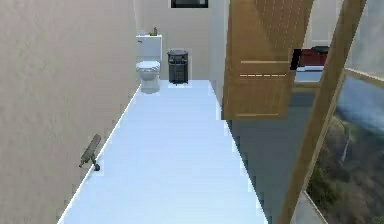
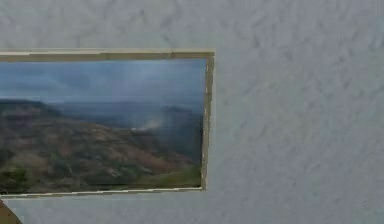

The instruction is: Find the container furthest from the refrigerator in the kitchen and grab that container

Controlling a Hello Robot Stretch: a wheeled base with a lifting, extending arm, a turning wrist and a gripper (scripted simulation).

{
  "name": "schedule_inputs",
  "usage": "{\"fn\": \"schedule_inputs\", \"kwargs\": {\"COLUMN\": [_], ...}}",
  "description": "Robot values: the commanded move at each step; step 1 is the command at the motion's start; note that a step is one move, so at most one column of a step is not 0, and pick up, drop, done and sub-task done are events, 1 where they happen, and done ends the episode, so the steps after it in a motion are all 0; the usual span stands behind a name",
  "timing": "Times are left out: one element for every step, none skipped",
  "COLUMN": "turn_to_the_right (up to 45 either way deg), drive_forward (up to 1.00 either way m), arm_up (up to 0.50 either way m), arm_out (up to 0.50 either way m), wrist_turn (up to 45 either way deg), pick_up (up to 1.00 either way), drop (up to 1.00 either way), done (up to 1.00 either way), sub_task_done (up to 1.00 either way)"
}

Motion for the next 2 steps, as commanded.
{"fn": "schedule_inputs", "kwargs": {"turn_to_the_right": [0.0, -30.0], "drive_forward": [1.0, 0.0], "arm_up": [0.0, 0.0], "arm_out": [0.0, 0.0], "wrist_turn": [0.0, 0.0], "pick_up": [0.0, 0.0], "drop": [0.0, 0.0], "done": [0.0, 0.0], "sub_task_done": [0.0, 0.0]}}
